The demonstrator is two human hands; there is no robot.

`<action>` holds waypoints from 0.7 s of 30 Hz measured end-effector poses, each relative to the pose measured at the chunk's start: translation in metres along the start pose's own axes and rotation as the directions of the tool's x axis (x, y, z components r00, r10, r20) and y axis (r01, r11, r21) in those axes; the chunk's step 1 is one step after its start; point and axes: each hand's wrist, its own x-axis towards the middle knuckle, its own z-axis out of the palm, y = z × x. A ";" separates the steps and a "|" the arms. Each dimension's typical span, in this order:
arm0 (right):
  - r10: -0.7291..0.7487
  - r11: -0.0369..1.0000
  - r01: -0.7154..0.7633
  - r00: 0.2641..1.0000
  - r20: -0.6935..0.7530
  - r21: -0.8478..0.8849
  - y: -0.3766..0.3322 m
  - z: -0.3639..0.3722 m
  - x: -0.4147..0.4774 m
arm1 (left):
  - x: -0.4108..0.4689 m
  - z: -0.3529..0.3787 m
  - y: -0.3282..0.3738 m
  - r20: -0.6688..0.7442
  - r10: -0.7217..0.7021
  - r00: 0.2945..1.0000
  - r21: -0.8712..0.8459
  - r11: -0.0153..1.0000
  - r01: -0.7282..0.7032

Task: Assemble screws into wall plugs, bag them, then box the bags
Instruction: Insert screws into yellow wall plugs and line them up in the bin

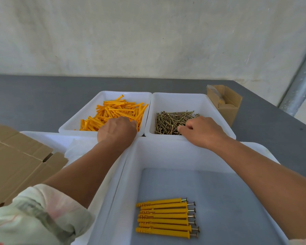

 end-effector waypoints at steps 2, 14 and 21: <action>-0.005 1.000 0.005 1.000 -0.003 -0.002 0.000 0.000 -0.001 | -0.001 0.000 0.000 0.001 -0.006 1.000 -0.008 1.000 0.006; -0.027 1.000 0.027 1.000 -0.003 -0.011 -0.001 -0.001 -0.004 | -0.010 -0.003 -0.002 -0.010 -0.007 1.000 0.004 1.000 0.007; -0.025 1.000 0.025 1.000 0.009 -0.006 -0.005 -0.003 -0.011 | -0.015 -0.004 -0.003 -0.012 -0.010 1.000 0.011 1.000 0.010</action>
